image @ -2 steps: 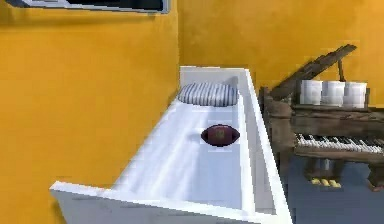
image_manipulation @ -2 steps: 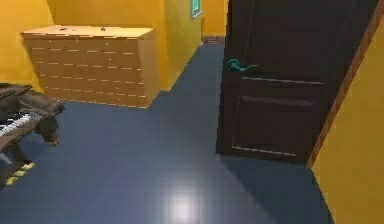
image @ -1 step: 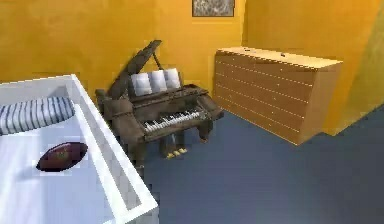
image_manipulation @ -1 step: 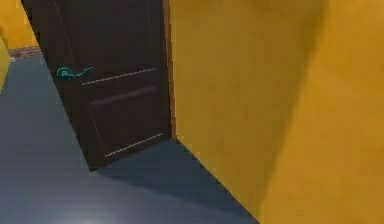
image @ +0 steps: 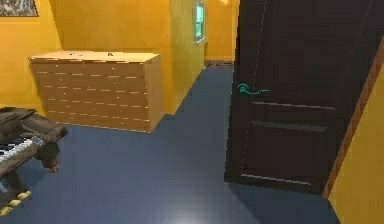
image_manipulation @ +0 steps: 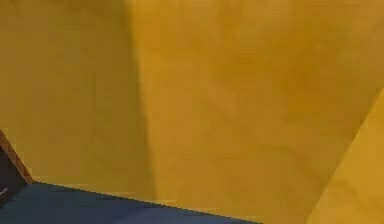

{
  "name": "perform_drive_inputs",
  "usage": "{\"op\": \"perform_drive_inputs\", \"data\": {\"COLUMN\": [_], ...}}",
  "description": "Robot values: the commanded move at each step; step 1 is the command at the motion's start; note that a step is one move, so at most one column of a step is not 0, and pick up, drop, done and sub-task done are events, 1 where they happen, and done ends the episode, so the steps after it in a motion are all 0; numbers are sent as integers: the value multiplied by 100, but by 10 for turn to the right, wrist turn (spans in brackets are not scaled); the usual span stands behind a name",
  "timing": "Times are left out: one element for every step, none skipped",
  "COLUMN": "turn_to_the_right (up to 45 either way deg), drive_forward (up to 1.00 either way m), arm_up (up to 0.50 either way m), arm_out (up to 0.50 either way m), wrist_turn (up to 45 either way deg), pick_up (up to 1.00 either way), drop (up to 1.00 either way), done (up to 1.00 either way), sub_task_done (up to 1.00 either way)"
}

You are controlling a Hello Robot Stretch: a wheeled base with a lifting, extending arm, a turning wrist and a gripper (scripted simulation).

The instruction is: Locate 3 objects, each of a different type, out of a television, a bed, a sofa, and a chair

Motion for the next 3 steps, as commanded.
{"op": "perform_drive_inputs", "data": {"turn_to_the_right": [270,0,-450], "drive_forward": [0,45,0], "arm_up": [0,0,0], "arm_out": [0,0,0], "wrist_turn": [0,0,0], "pick_up": [0,0,0], "drop": [0,0,0], "done": [0,0,0], "sub_task_done": [0,0,0]}}
